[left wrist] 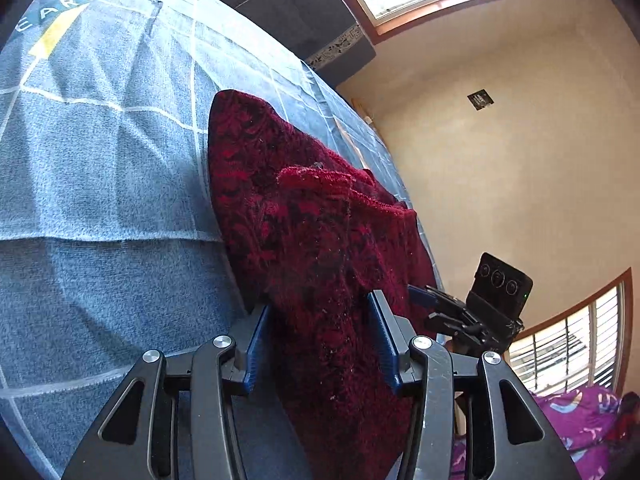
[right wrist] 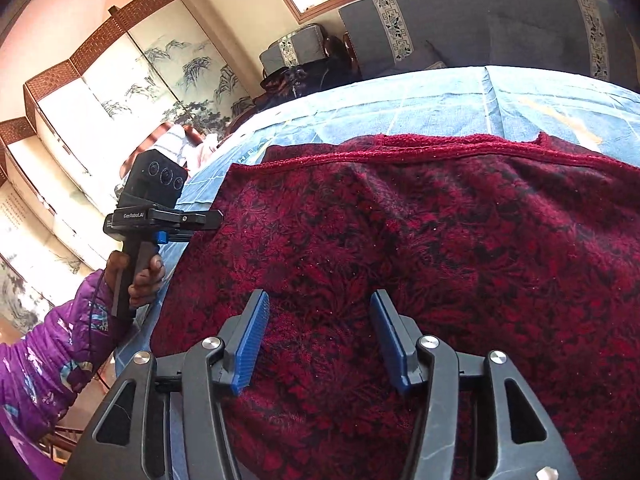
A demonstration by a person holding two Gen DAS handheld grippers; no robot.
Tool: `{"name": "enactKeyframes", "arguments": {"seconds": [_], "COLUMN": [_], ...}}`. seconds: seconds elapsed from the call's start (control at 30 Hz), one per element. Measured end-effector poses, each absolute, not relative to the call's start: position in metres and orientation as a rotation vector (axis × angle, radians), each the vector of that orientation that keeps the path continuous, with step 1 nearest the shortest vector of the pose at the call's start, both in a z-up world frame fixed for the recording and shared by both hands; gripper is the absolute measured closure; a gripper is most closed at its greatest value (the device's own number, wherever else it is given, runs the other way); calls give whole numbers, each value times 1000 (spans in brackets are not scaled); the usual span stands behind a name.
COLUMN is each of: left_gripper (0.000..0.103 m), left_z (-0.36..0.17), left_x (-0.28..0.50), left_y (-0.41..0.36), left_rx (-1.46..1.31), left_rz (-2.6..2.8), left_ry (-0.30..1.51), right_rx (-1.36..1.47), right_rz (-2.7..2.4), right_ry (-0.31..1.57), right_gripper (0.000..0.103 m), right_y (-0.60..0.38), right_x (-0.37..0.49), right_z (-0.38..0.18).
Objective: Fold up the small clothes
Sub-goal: 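Grasp the folded sweater edge with the left gripper while the right gripper grasps beside it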
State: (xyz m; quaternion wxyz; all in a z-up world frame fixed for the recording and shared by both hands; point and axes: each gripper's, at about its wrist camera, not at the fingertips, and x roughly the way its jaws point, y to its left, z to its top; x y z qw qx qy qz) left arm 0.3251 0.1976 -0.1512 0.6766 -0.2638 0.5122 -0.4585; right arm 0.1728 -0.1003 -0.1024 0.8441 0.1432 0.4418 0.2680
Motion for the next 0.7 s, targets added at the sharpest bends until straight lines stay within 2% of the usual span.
{"name": "enactKeyframes", "arguments": {"seconds": [0.13, 0.33, 0.43, 0.5, 0.7], "left_gripper": [56, 56, 63, 72, 77], "left_z": [-149, -138, -133, -131, -126], "left_x": [337, 326, 318, 313, 308], "left_y": [196, 182, 179, 178, 171], "left_rx": [-626, -524, -521, -517, -500], "left_rz": [-997, -875, -846, -833, -797], "left_ry": [1167, 1164, 1136, 1112, 1099], "right_rx": [299, 317, 322, 325, 341], "right_rz": [578, 596, 600, 607, 594], "right_ry": [927, 922, 911, 901, 895], "right_gripper": [47, 44, 43, 43, 46], "right_y": [-97, -97, -98, -98, -106], "right_x": [169, 164, 163, 164, 184], "right_z": [-104, -102, -95, -90, -78]}}
